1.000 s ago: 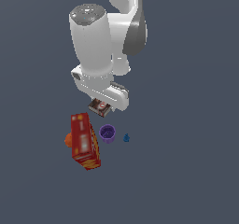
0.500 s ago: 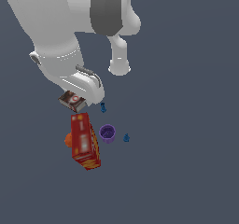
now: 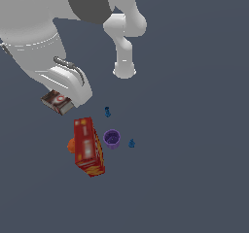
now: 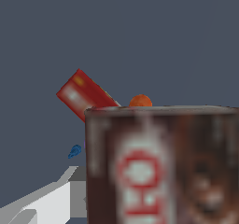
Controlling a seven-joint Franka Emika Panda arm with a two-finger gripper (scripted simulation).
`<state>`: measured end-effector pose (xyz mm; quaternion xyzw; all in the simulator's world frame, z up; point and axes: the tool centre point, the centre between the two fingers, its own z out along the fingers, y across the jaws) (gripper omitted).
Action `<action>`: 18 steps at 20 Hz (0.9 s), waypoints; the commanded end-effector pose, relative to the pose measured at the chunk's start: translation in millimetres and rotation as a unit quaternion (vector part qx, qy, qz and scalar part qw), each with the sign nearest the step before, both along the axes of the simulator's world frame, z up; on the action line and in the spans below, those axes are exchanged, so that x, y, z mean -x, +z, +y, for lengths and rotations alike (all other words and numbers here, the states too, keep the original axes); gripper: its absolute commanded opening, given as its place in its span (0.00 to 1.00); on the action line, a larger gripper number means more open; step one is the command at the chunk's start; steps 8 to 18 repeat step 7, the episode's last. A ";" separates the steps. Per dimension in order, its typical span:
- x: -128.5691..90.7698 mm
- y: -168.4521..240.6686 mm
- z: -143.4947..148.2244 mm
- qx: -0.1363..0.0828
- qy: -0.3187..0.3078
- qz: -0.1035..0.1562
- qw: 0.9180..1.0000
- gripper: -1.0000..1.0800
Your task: Pick up a designated object from a clutter of objects.
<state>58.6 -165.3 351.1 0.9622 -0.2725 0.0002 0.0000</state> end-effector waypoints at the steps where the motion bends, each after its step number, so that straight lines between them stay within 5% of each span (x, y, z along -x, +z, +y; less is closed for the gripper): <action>1: -2.4 4.3 -4.0 0.000 0.000 0.000 1.000 0.00; 18: -4.5 6.9 -6.5 0.000 0.000 0.000 1.000 0.00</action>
